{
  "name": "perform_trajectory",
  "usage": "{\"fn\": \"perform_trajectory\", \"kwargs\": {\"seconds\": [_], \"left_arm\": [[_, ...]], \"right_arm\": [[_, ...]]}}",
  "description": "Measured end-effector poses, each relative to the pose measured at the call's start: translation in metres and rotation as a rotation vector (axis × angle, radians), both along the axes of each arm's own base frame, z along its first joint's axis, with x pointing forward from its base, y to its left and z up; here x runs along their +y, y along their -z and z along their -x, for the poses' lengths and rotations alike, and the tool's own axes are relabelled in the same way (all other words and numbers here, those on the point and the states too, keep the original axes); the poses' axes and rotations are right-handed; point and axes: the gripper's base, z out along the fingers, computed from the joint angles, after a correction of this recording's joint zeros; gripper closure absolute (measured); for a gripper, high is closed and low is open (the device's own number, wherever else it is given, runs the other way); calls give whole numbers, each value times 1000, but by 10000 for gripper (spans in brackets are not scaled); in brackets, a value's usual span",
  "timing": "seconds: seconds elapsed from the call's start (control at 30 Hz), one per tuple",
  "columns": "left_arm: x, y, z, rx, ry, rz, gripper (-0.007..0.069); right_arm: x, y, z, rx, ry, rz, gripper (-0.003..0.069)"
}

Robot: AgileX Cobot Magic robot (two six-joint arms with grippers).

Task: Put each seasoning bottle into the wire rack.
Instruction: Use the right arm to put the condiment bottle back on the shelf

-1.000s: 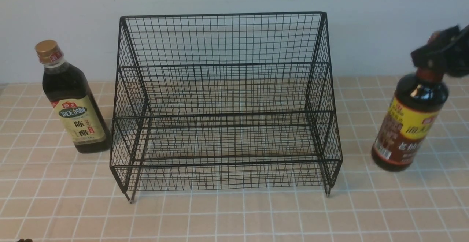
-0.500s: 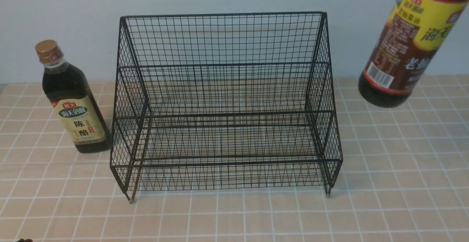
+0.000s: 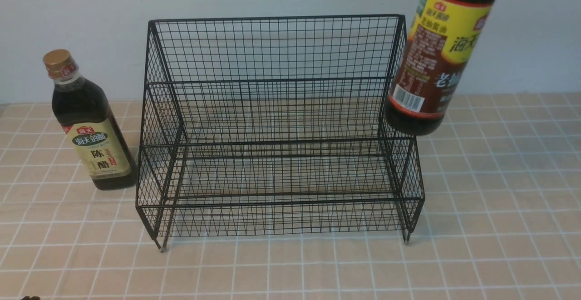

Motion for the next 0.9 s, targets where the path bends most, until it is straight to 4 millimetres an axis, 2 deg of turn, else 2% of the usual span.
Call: {"fn": "perform_trajectory", "kwargs": {"seconds": [0.1,0.23,0.53,0.9], "left_arm": [[0,0,0,0,0,0,631],[0,0,0,0,0,0,631],[0,0,0,0,0,0,631],[0,0,0,0,0,0,631]], "right_arm": [[18,8,-10,-4,-16,-7,377],[30,17,-22,-11,-2,-14,378],[34,41,-49,11,47,27,378],[36,60,-55,68,0,148,378]]}}
